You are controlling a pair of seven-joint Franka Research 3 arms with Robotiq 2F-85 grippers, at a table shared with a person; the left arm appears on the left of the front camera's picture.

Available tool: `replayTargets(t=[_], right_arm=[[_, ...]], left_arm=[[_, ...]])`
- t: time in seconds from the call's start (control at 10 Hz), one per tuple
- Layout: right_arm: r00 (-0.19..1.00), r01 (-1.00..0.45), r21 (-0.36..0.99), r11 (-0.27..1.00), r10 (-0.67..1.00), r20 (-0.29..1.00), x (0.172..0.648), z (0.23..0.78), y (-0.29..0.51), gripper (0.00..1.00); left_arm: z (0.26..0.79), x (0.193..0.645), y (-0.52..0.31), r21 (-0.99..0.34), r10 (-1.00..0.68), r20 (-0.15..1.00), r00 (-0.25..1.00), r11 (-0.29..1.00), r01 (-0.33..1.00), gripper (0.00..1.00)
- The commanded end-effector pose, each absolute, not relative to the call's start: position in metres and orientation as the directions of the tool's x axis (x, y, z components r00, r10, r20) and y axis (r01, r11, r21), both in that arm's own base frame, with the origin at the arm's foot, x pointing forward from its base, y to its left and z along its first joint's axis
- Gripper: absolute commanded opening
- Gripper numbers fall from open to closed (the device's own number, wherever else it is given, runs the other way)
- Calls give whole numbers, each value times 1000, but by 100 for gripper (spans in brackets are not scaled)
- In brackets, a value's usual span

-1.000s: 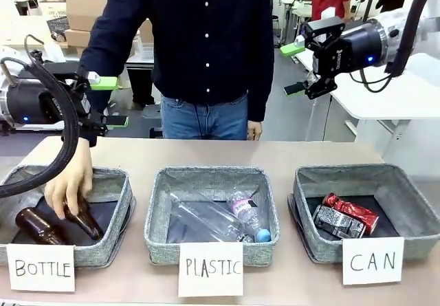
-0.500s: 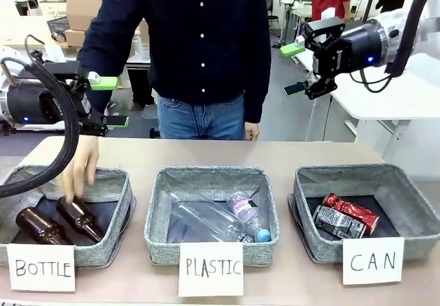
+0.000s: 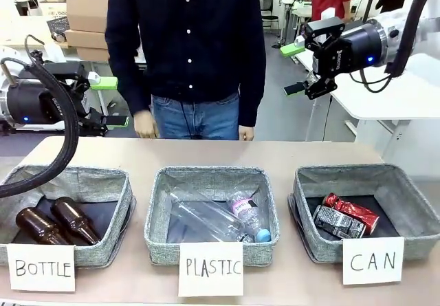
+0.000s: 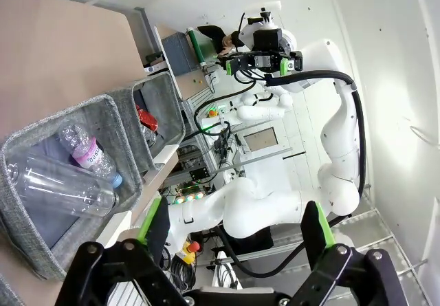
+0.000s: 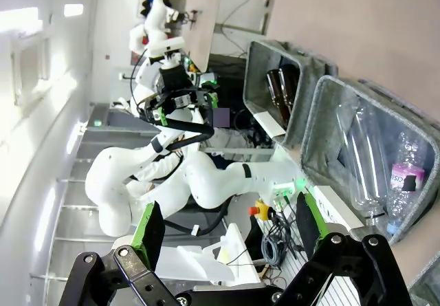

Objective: Sort the can waste into the basket.
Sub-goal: Pick up the can waste from the table and place it in the right Fabric basket.

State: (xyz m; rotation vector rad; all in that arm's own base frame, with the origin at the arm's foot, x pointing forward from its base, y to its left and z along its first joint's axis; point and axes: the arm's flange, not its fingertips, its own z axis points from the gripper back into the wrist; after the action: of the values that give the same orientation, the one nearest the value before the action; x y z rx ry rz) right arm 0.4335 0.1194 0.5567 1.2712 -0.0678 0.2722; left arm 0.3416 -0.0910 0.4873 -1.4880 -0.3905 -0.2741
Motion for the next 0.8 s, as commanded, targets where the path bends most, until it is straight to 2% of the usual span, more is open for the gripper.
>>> replayTargets(t=[0.0, 0.7], right_arm=[[961, -253, 928, 274, 179, 210, 433, 557, 118, 100], [961, -253, 928, 274, 179, 210, 433, 557, 118, 100]], left_arm=[[491, 341, -87, -913, 44, 405, 913, 65, 402, 100], [491, 341, -87, -913, 44, 405, 913, 65, 402, 100]])
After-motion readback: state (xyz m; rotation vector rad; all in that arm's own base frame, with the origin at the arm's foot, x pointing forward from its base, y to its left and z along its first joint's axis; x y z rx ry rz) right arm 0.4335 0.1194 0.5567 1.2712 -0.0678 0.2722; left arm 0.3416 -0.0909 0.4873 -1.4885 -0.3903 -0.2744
